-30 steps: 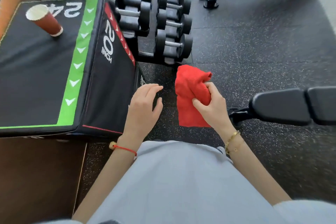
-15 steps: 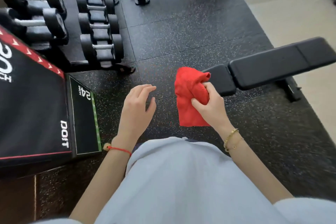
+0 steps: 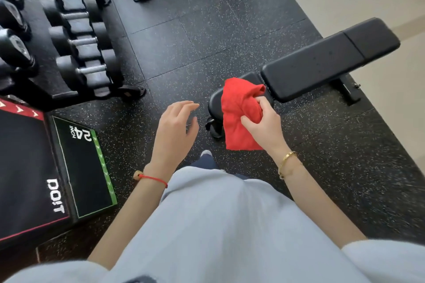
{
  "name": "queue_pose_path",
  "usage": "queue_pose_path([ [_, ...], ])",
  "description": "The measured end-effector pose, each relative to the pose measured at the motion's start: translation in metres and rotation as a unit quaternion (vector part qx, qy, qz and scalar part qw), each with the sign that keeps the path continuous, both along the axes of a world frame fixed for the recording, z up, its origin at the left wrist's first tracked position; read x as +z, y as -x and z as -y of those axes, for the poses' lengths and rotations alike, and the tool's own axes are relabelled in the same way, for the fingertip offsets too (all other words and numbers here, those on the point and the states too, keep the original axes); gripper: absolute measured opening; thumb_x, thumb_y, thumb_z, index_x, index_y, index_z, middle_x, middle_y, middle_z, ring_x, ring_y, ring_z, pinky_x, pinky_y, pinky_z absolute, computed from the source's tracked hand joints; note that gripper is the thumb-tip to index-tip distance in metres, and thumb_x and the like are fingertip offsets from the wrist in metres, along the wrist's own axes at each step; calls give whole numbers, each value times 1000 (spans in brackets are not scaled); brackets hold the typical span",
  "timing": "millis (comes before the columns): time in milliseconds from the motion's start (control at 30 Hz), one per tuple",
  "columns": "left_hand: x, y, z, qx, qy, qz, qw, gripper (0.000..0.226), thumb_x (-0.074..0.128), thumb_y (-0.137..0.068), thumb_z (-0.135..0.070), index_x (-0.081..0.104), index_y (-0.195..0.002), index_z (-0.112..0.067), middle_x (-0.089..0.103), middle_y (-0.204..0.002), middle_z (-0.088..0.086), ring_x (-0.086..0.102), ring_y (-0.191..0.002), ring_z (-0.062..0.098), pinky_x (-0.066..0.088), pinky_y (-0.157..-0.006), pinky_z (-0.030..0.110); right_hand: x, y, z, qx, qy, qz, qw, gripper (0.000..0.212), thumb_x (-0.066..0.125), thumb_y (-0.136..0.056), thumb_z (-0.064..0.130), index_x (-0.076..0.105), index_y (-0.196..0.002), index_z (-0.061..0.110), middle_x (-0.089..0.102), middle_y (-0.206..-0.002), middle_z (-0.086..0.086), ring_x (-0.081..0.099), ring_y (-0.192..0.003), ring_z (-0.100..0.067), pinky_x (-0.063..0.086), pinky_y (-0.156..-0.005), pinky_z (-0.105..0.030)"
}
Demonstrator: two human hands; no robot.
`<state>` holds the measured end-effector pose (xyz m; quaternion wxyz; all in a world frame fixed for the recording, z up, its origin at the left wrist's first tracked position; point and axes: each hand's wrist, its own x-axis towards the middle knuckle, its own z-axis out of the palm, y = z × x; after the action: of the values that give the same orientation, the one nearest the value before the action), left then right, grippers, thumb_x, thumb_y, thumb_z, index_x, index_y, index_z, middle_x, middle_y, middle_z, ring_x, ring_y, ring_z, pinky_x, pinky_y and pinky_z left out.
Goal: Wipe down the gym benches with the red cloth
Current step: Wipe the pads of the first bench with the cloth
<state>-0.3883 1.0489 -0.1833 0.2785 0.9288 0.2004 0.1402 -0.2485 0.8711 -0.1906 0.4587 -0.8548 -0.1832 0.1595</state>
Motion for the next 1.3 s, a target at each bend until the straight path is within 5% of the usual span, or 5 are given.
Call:
queue_pose_path([
  [533,-7,-97,-19,-8,-24,-29,999,30,58,-91,-6,64,-120,-9,63,-123,6,55,-118,25,44,-104,42,-21,-99,-6,-21,-3,-11,1000,25,69,-76,14,52,-93,21,60,-73,13,55,-65,8,37,-60,-4],
  [867,-38,-160,39,89,-11,-14,996,32,58,-89,-4,63,-120,-6,64,-122,8,56,-116,27,43,-105,40,-42,-186,21,88,35,-29,995,27,67,-76,14,52,-97,19,61,-77,12,57,-70,6,36,-60,-4],
  [1067,-83,-190,58,121,-17,-27,992,33,57,-90,-5,62,-121,-6,63,-122,9,55,-117,28,43,-105,41,-81,-226,26,131,48,-42,989,25,65,-75,12,52,-96,18,60,-76,15,56,-70,12,36,-59,-2],
  [1300,-174,-215,53,115,-35,-46,992,34,57,-88,-4,62,-122,-6,63,-122,9,55,-118,28,42,-105,39,-176,-249,10,137,43,-19,989,28,67,-74,13,53,-99,16,62,-78,6,54,-68,-9,34,-60,-12],
])
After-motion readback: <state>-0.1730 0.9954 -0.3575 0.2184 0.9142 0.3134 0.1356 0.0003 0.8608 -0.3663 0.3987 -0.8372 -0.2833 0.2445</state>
